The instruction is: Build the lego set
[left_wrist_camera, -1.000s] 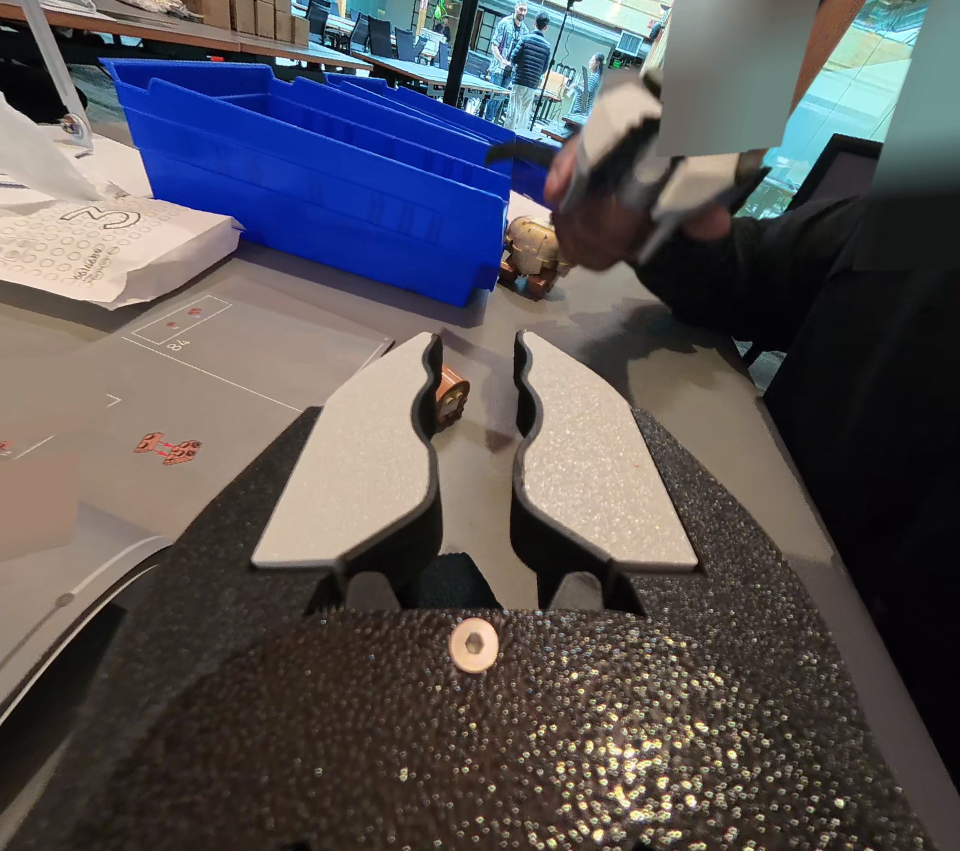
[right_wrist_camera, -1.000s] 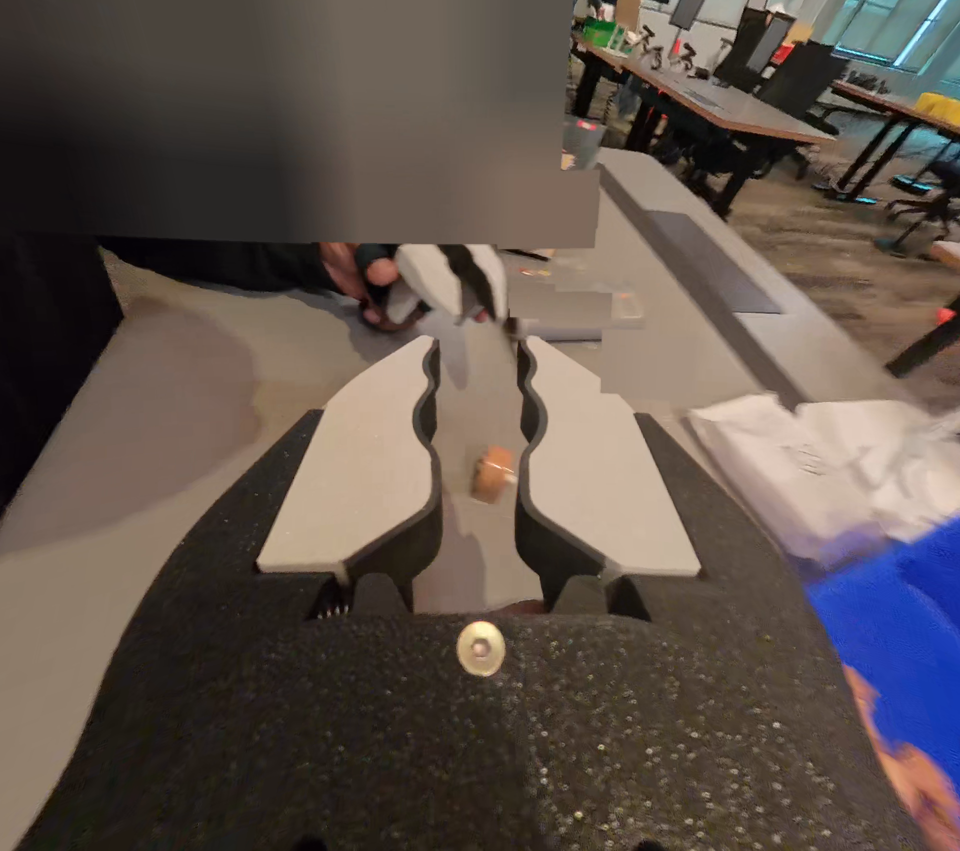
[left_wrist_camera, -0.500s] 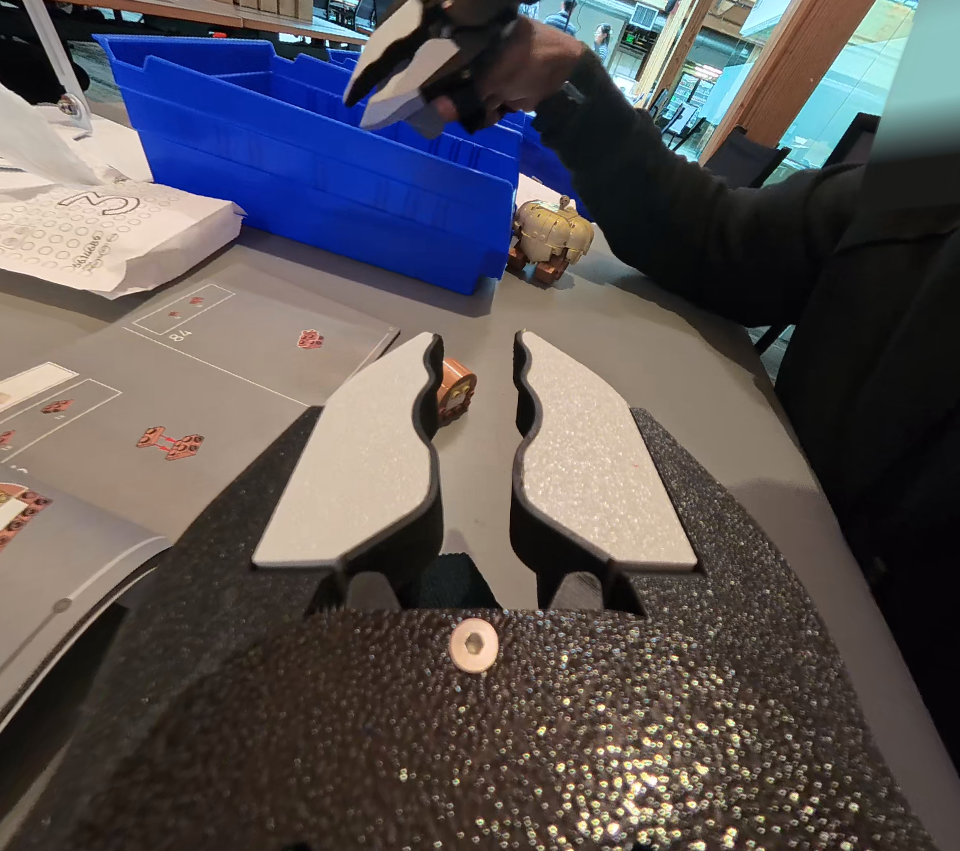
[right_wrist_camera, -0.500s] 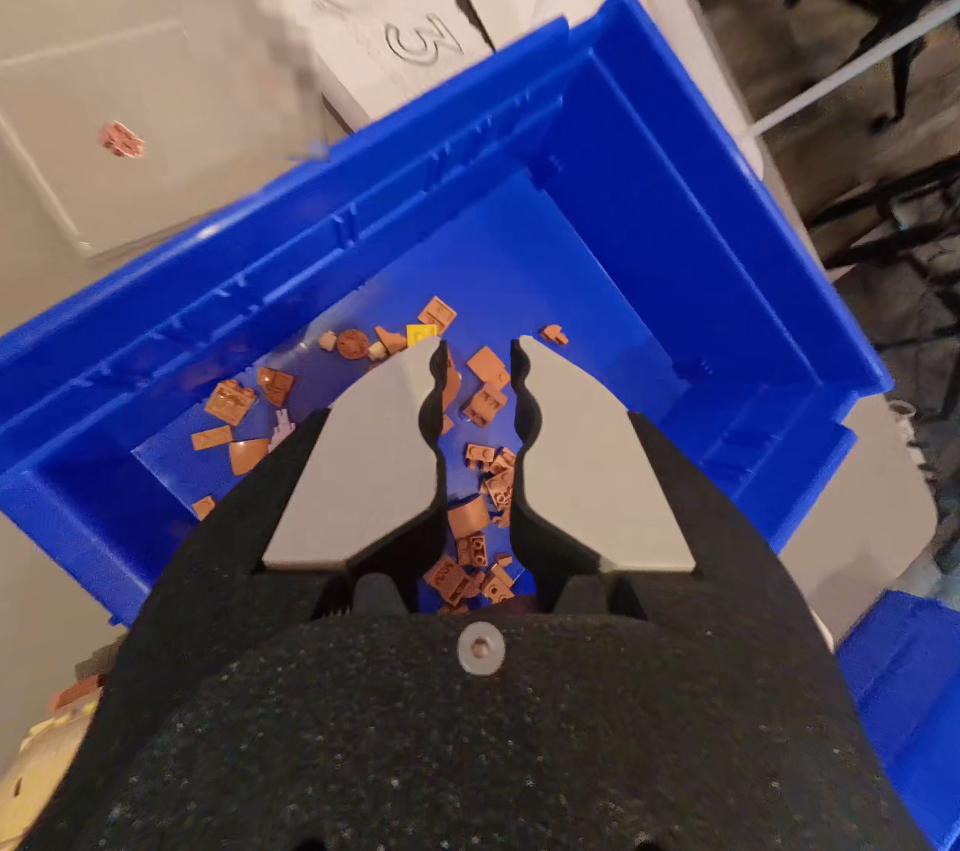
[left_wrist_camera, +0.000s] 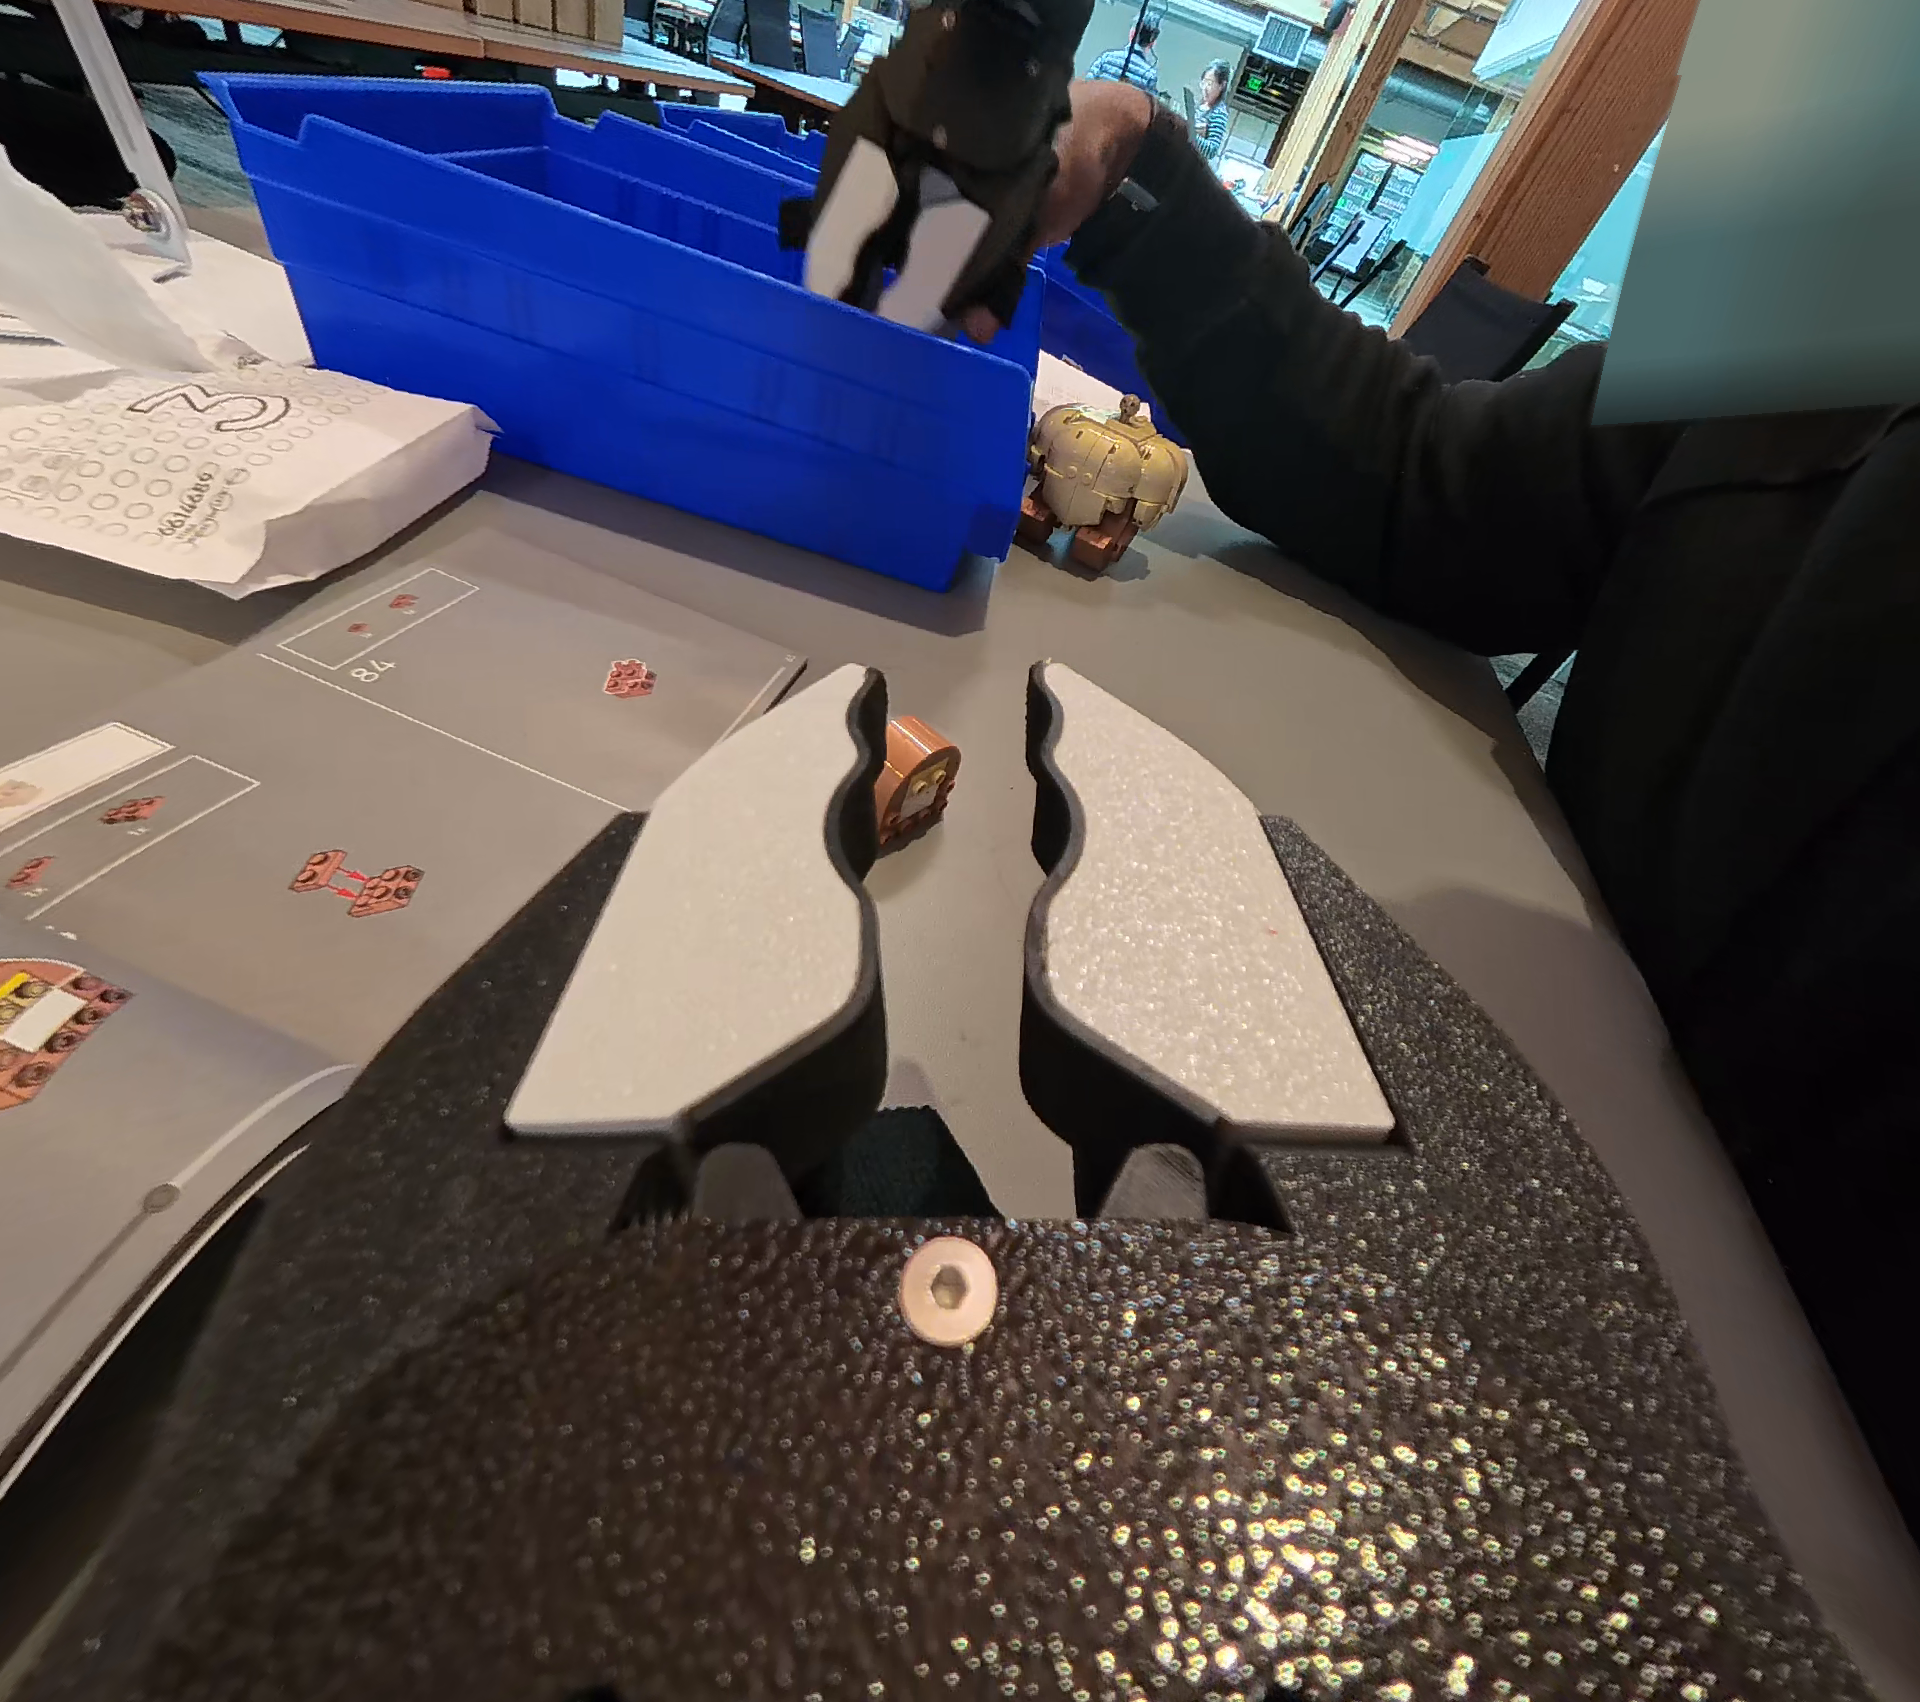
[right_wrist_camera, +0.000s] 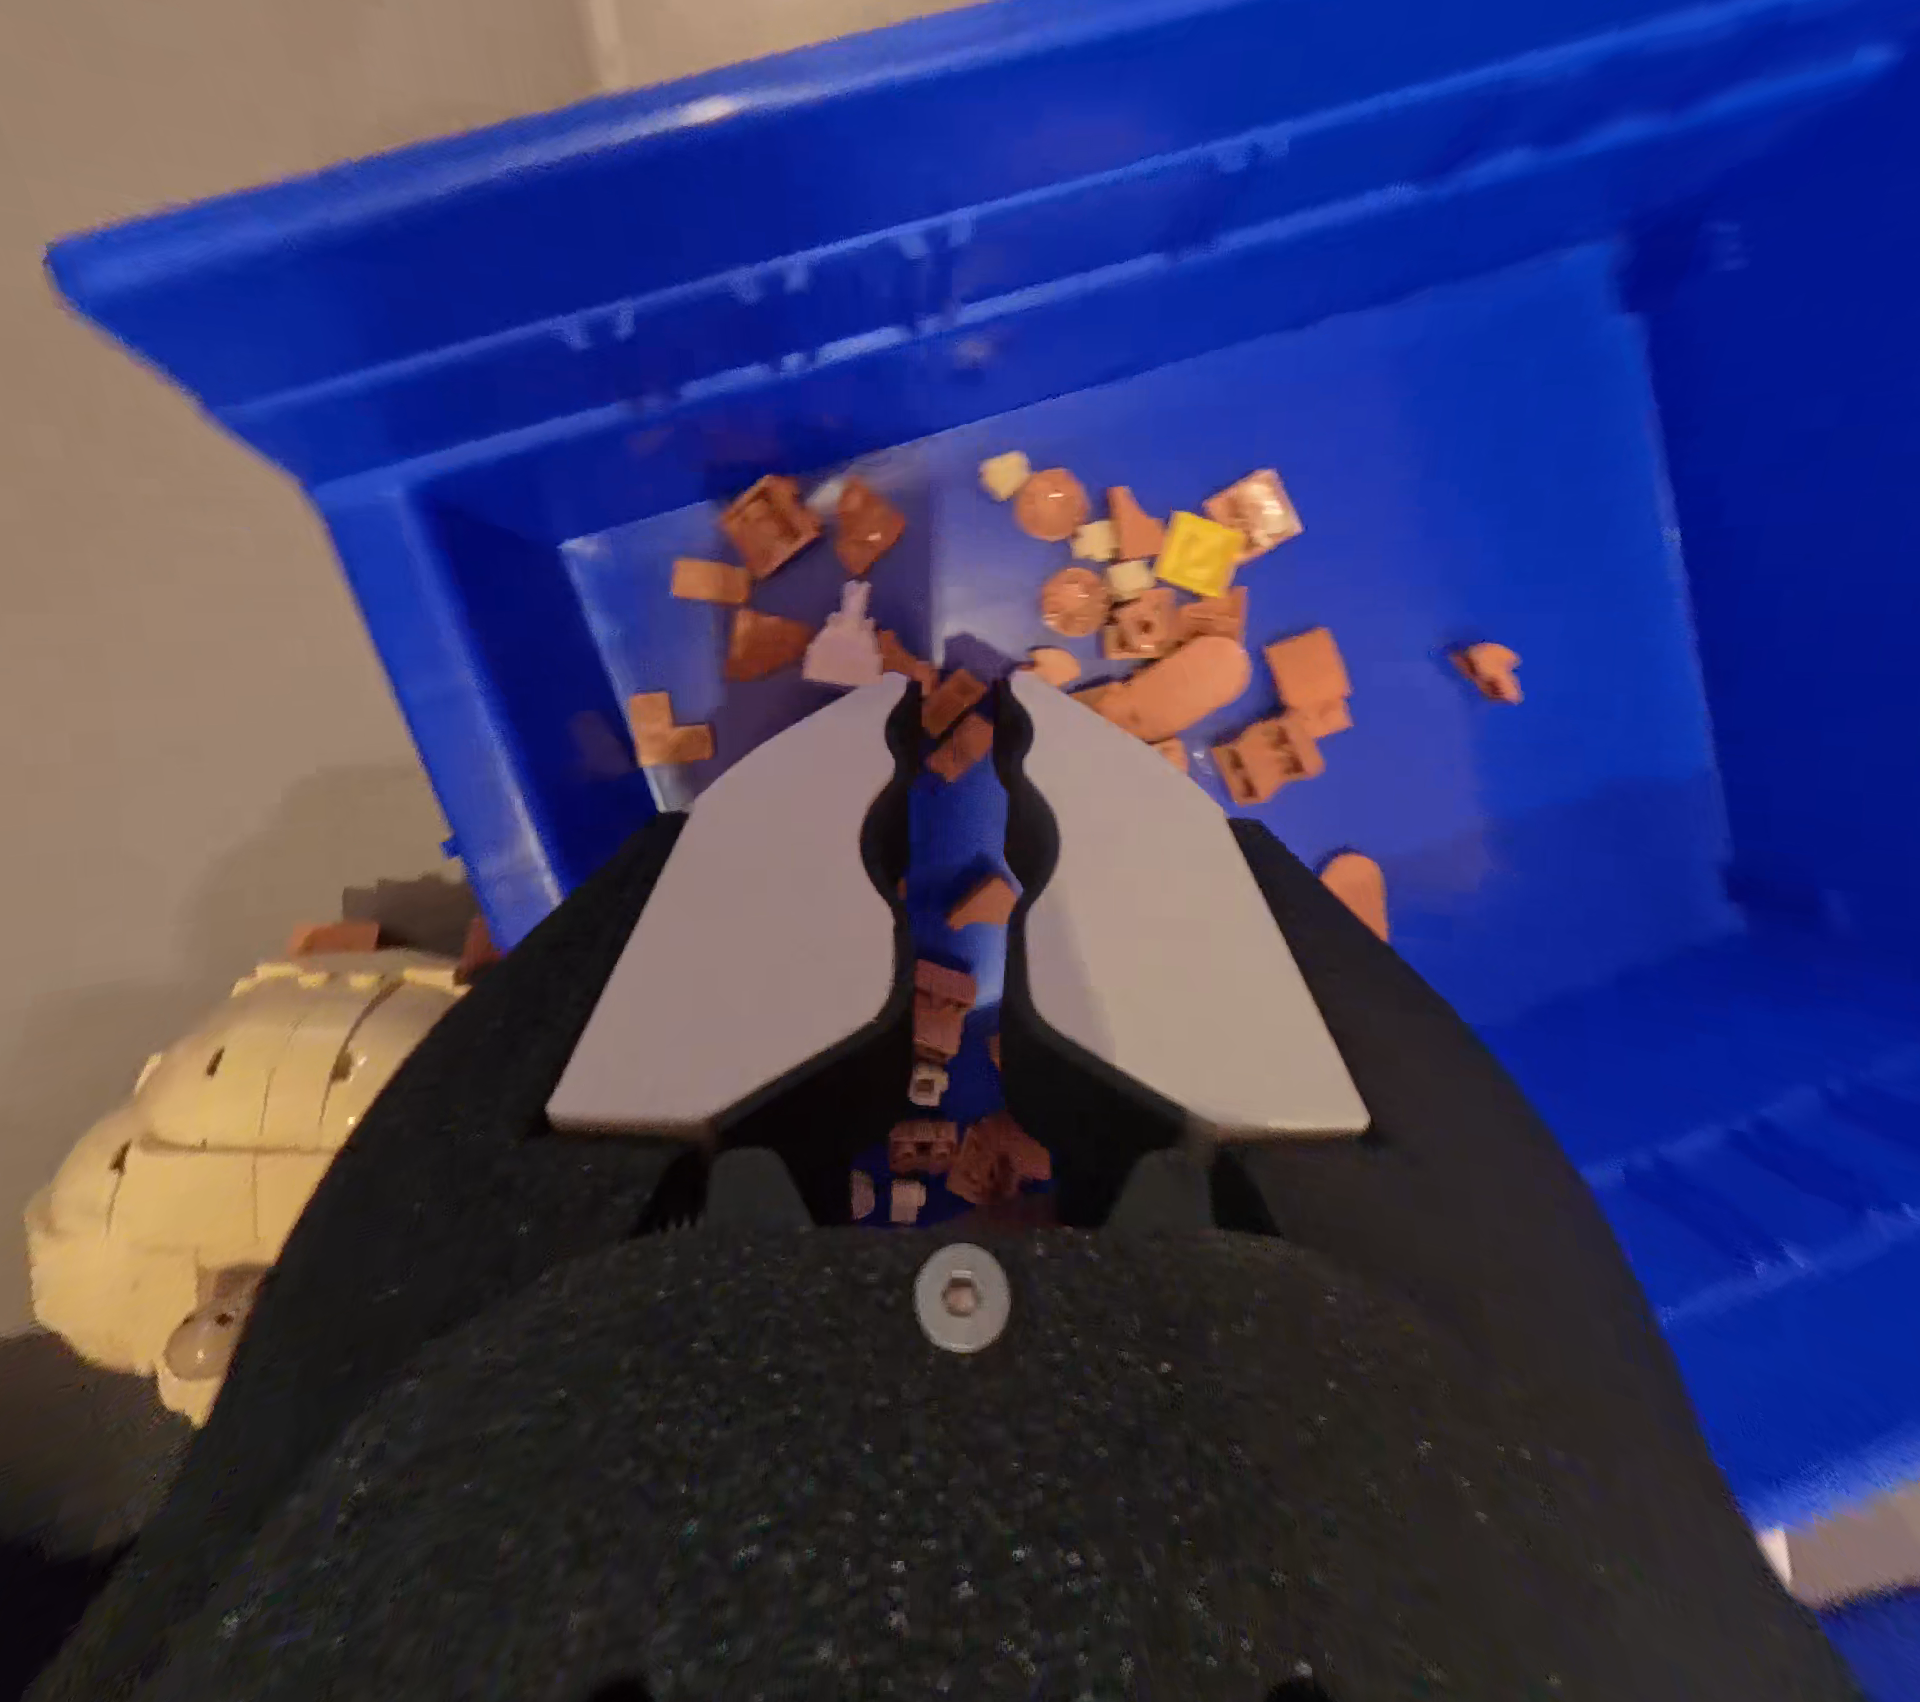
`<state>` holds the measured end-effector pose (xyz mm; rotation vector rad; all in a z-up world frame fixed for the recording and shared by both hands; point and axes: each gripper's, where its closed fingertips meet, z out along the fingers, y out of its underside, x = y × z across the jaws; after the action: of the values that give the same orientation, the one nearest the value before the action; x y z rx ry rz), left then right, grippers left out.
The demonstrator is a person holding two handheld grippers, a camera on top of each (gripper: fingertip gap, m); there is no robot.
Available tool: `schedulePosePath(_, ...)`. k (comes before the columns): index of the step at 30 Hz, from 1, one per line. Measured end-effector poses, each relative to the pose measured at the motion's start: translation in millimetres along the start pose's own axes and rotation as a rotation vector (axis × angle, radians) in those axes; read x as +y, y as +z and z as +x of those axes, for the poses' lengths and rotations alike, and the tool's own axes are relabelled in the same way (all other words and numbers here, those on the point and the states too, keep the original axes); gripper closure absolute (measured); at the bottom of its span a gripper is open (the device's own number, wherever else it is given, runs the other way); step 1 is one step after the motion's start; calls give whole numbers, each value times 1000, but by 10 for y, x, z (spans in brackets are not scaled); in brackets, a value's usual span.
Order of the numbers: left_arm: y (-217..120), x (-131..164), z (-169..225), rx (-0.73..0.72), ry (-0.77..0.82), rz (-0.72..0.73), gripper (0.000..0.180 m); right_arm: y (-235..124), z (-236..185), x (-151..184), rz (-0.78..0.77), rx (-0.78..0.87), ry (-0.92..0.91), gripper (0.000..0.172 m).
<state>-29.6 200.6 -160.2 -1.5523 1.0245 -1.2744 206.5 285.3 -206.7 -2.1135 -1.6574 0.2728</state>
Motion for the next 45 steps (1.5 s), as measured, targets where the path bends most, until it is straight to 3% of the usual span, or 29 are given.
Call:
schedulePosePath(4,6,7,3,0,4,-5,155,157,-143,121,-89,-53,-108,158)
schedulePosePath(17,31,53,30,-4,30,-36,156,298,-59,226,-223,-49,-294,152)
schedulePosePath(45,29,52,11,-7,12,-36,158,371,-74,244,-258,-196,-219,153)
